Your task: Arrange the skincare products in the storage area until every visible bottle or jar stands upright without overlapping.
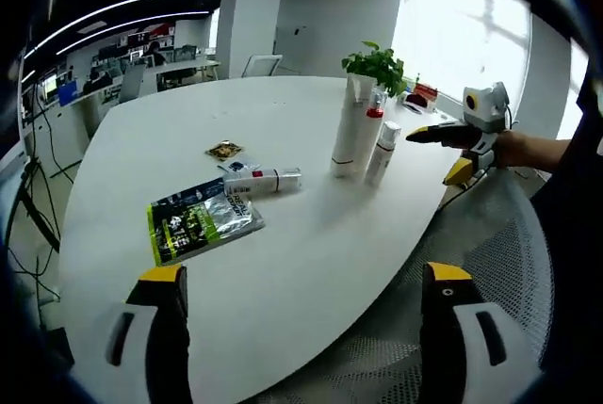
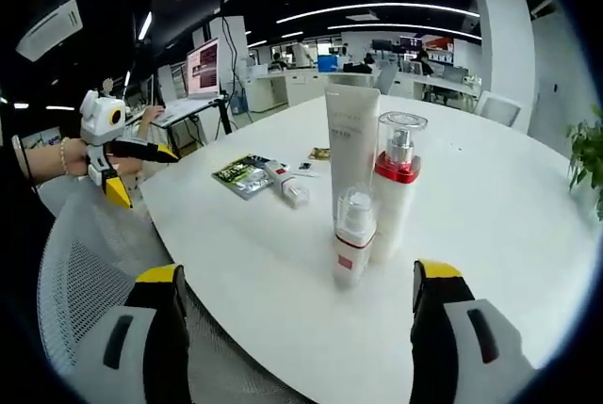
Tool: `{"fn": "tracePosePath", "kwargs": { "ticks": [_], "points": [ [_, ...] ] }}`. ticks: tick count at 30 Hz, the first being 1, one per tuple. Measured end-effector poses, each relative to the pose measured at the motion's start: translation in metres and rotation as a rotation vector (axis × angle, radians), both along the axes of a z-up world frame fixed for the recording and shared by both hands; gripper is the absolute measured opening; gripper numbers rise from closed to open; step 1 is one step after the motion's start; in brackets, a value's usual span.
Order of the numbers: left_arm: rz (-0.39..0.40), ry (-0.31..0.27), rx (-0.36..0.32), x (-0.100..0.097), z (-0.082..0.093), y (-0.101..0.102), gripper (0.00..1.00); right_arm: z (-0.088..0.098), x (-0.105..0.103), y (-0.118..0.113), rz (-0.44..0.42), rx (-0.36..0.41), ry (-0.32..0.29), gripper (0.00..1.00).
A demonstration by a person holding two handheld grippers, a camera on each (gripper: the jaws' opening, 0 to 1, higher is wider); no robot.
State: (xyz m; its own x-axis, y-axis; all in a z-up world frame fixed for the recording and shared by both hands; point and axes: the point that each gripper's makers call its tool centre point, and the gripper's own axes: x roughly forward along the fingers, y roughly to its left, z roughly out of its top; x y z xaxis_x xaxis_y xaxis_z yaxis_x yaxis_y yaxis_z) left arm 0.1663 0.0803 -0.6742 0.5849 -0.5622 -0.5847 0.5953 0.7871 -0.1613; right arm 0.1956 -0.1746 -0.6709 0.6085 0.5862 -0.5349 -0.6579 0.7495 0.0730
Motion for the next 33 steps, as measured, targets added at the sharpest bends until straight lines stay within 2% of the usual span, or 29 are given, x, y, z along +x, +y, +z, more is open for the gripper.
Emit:
{"fn": "tracePosePath", "kwargs": {
  "ticks": [11,13,16,19,23,33],
  "points": [
    [-0.052,-0.013,-0.013,0.002,0.006,-0.02,0.95,-0.003,0.0,-0.001,-0.006,0.0,0.013,1.0],
    [-0.075,-0.056,-0.043,0.008,0.012,-0.025,0.92,-0.004,0.0,-0.002,-0.008,-0.004,0.013,1.0],
    [-0.094,-0.051,-0.085,0.009,0.017,-0.031,0.86,-0.004,0.001,-0.002,-0.006,-0.003,0.011,1.0],
    [-0.118,-0.055,-0.03,0.014,0.011,-0.032,0.82,-0.005,0.001,-0.003,-0.007,-0.006,0.013,1.0],
    [-0.155,-0.045,-0.004,0.023,0.007,-0.034,0.82,-0.006,0.001,-0.003,-0.006,-0.006,0.015,1.0],
    [-0.277,-0.051,0.112,0.064,-0.001,-0.044,0.83,-0.009,-0.001,-0.002,-0.001,-0.014,0.029,1.0]
  ]
}}
